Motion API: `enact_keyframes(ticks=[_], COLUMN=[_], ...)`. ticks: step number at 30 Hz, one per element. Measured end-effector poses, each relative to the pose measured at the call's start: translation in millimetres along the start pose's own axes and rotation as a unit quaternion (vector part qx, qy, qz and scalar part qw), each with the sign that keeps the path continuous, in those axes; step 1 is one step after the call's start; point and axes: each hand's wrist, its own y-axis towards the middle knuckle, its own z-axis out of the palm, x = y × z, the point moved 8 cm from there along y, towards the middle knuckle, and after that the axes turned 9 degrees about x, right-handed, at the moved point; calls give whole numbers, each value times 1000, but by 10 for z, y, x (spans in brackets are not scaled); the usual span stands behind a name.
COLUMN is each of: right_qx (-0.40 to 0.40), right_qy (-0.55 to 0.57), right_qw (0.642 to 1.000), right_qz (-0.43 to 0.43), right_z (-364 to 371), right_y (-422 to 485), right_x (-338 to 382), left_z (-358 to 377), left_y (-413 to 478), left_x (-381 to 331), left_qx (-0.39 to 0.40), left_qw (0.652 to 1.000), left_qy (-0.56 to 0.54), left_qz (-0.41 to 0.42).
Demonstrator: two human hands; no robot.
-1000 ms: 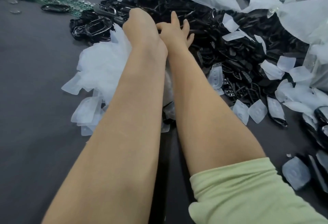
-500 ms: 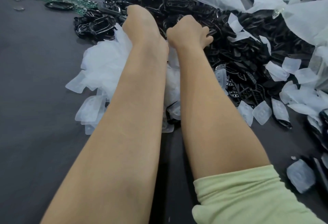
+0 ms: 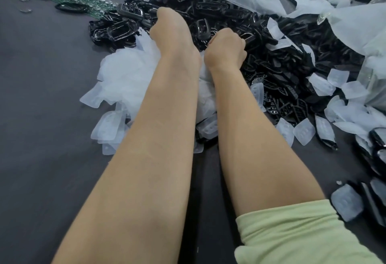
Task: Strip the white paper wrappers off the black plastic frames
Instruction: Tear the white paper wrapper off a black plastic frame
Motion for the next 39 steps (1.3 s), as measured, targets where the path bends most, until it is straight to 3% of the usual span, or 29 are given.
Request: enact_keyframes(ticks=[10, 15, 20, 24, 27, 29, 33, 36, 39], right_qx=[-23, -49, -74, -20, 28, 34, 44, 54, 78], right_qy=[-19, 150, 339, 450, 499, 496, 511, 575, 645], right_qw=[999, 987, 938, 893, 866, 868, 858, 815, 759], right_qz=[20, -18, -13, 1, -8, -2, 21, 42, 42], right_z=[-68, -244, -430, -444, -451, -443, -434, -440, -463], right_y=[-182, -207, -363, -560, -760, -921, -1235, -1423, -1575], right_x=[-58, -156, -324, -398, -439, -498, -711, -854, -886], left_z=[95, 97, 143, 102, 96, 107, 167, 125, 62], left_y=[-254, -318, -460, -611, -764, -871, -1146, -1308, -1398], left_x=[-22, -24, 63, 156, 236, 305, 451, 547, 522], left_qx=[39, 51, 92, 120, 141, 158, 220, 257, 279], left_qw=[999, 997, 989, 977, 970, 961, 904, 864, 847], left_qy=[21, 43, 106, 168, 198, 228, 363, 422, 432], left_qz=[-31, -30, -44, -50, -29, -4, 53, 95, 136])
